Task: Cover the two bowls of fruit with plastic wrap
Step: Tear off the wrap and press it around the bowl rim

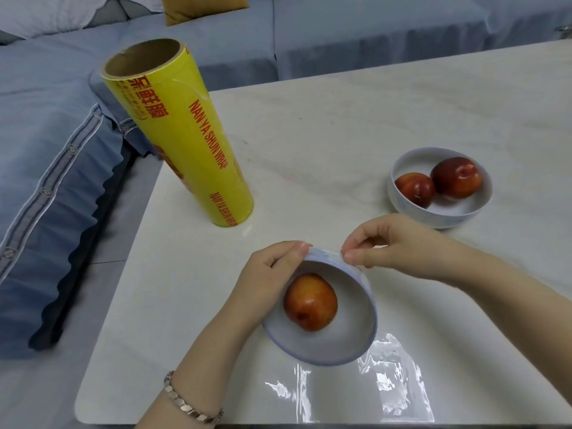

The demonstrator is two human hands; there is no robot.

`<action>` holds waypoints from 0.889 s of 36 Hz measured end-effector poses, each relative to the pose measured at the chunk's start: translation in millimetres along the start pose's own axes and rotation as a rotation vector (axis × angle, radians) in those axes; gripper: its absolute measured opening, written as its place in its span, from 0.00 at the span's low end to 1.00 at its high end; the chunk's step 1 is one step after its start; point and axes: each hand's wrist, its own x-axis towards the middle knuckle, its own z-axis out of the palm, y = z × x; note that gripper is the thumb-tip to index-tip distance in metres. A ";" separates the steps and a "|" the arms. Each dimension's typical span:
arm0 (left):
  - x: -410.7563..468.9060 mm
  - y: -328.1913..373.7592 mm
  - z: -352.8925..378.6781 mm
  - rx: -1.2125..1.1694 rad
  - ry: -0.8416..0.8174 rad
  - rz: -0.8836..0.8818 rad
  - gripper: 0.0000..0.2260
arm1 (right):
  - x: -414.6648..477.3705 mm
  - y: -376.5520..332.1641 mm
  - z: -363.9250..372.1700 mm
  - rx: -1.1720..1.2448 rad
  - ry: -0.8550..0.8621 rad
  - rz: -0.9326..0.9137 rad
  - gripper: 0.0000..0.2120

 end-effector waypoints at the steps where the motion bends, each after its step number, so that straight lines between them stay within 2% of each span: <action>1: 0.2 0.4 0.8 -0.001 -0.005 0.009 0.08 | 1.8 -1.5 -2.7 -0.023 -0.040 0.017 0.04; 6: 0.0 1.3 3.4 0.001 -0.031 0.024 0.10 | 3.9 -7.4 -11.8 -0.194 -0.213 0.047 0.05; 11: 1.0 1.9 4.0 0.023 -0.039 0.029 0.08 | 2.4 -2.0 -15.1 -0.257 -0.267 -0.009 0.07; 13: 1.2 3.3 4.8 0.025 -0.051 0.043 0.07 | 1.5 -4.1 -16.0 -0.116 -0.221 -0.033 0.07; 16: 1.6 4.9 6.8 0.035 -0.071 0.050 0.06 | 2.5 -11.1 -21.8 0.107 -0.054 -0.038 0.09; 19: 3.0 5.1 8.7 0.053 -0.070 0.046 0.07 | 4.6 -11.2 -27.6 -0.020 0.025 -0.070 0.05; 22: 5.1 3.1 7.5 0.056 -0.058 0.035 0.08 | -0.4 -8.6 -25.3 -0.089 -0.058 -0.039 0.03; 27: 5.4 1.7 7.2 0.066 -0.063 0.041 0.13 | -1.0 0.4 -16.0 -0.105 -0.124 -0.017 0.04; 32: 6.0 1.8 7.5 0.077 -0.065 0.041 0.14 | 1.3 0.8 -14.9 -0.238 -0.229 -0.012 0.07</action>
